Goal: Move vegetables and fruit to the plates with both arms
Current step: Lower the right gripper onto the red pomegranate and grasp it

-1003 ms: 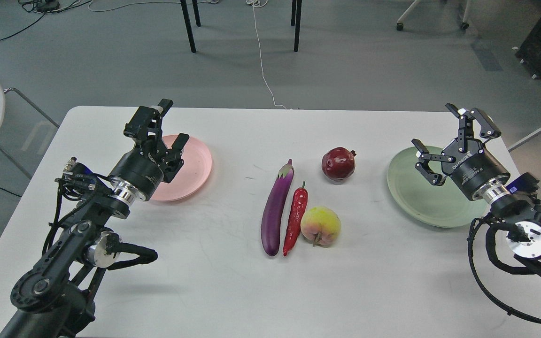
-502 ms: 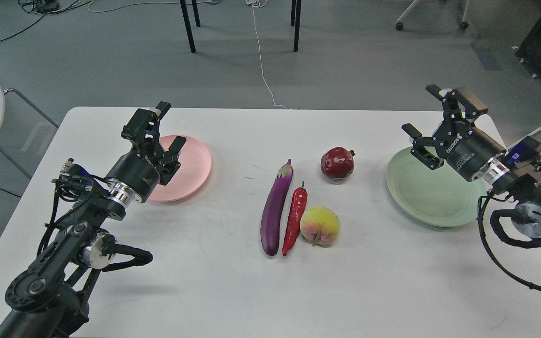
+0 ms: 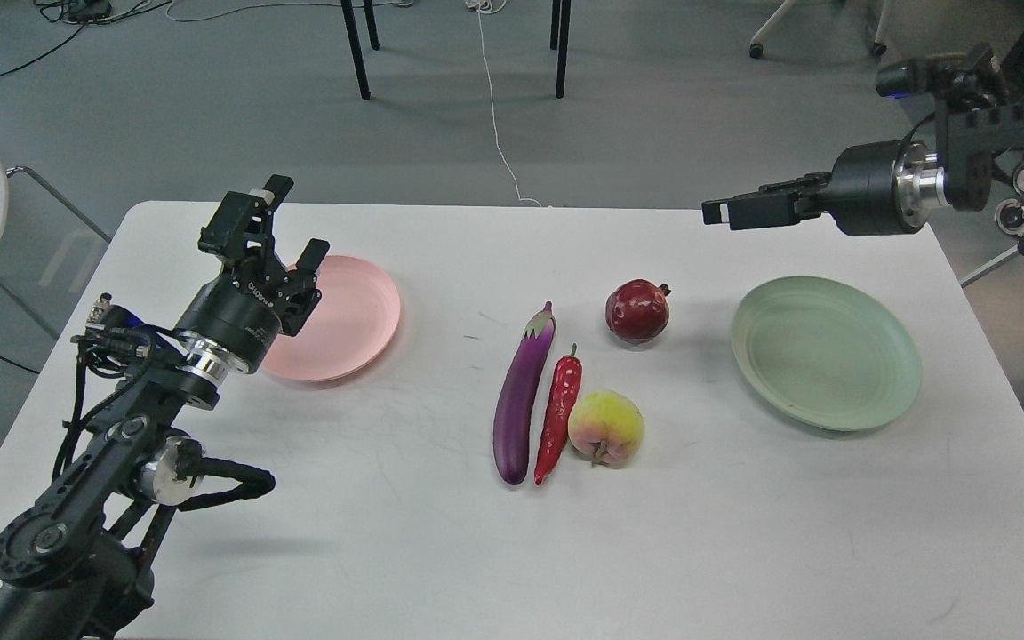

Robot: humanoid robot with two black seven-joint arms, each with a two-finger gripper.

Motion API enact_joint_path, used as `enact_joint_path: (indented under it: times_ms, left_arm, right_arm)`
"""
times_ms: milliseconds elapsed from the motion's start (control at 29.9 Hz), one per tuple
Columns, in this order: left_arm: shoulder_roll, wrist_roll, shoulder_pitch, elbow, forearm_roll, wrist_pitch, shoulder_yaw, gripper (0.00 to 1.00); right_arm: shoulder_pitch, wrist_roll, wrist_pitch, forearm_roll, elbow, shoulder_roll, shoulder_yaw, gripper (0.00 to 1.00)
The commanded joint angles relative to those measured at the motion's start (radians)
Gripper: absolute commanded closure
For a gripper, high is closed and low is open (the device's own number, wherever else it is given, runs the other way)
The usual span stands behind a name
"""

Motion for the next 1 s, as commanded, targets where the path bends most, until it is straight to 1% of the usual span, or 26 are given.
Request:
enact_joint_path:
  times_ms: [0, 167, 334, 535, 736, 970]
  left_arm:
    - [-0.005, 0.0, 0.022, -0.029, 0.0, 0.027, 0.002, 0.02]
    - [-0.004, -0.002, 0.034, -0.034, 0.0, 0.028, 0.001, 0.02]
    - [-0.001, -0.002, 0.034, -0.034, 0.0, 0.028, 0.001, 0.02]
    - [0.004, -0.002, 0.034, -0.034, 0.0, 0.028, 0.001, 0.02]
    - [0.004, -0.004, 0.039, -0.035, 0.0, 0.028, 0.001, 0.02]
    - [0.008, -0.004, 0.044, -0.037, 0.0, 0.028, -0.001, 0.02]
  right_arm:
    - [0.022, 0.0, -0.002, -0.066, -0.104, 0.13, -0.069, 0.01]
    - [0.011, 0.0, -0.012, -0.069, -0.264, 0.293, -0.164, 0.01]
    - [-0.033, 0.0, -0.012, -0.069, -0.335, 0.393, -0.183, 0.01]
    - [-0.11, 0.0, -0.019, -0.069, -0.396, 0.451, -0.184, 0.01]
    - [-0.145, 0.0, -0.118, -0.069, -0.437, 0.477, -0.256, 0.01]
    - [-0.176, 0.0, -0.147, -0.068, -0.476, 0.511, -0.27, 0.01]
